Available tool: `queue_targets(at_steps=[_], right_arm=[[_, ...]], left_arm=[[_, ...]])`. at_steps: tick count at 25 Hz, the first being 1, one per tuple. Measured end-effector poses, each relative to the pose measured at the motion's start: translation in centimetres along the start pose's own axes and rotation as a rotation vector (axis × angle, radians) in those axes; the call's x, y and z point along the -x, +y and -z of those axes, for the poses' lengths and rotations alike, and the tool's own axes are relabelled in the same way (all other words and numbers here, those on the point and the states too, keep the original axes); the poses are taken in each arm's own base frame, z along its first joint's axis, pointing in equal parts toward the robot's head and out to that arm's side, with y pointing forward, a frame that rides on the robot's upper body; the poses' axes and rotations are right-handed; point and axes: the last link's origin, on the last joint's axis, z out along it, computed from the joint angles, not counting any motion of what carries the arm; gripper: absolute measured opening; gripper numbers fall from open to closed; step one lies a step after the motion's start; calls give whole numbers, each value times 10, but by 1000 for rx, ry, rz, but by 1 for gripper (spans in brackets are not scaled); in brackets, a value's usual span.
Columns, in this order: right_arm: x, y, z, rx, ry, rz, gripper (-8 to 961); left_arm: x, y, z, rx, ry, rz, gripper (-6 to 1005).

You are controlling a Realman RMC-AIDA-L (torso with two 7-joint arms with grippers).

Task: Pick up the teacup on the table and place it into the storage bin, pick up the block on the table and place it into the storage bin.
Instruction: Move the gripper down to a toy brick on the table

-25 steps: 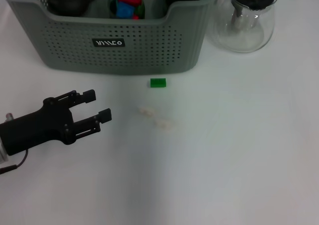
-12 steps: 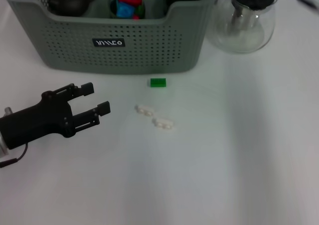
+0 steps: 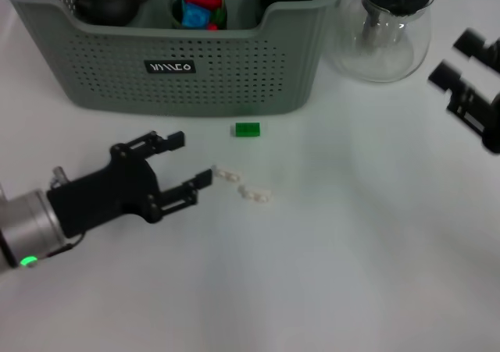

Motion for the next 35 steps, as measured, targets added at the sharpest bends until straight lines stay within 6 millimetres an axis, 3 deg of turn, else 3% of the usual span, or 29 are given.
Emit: queue_targets(at_steps=[5,19,26,35], right_arm=[[-8,0,-6,26,45,-2,567],[-9,-1,-20,90,78,6,566],[-9,-2,-20,89,79,8,566],[-9,-3,-18,76,76,5,566]], left_arm=[[16,18,-17,-61,36,-55,722],[32,40,-59,-174,8,-71,717],[35,36,-65,-271,-10,-95,717],[38,37,-70,-272,-41,-107,717]])
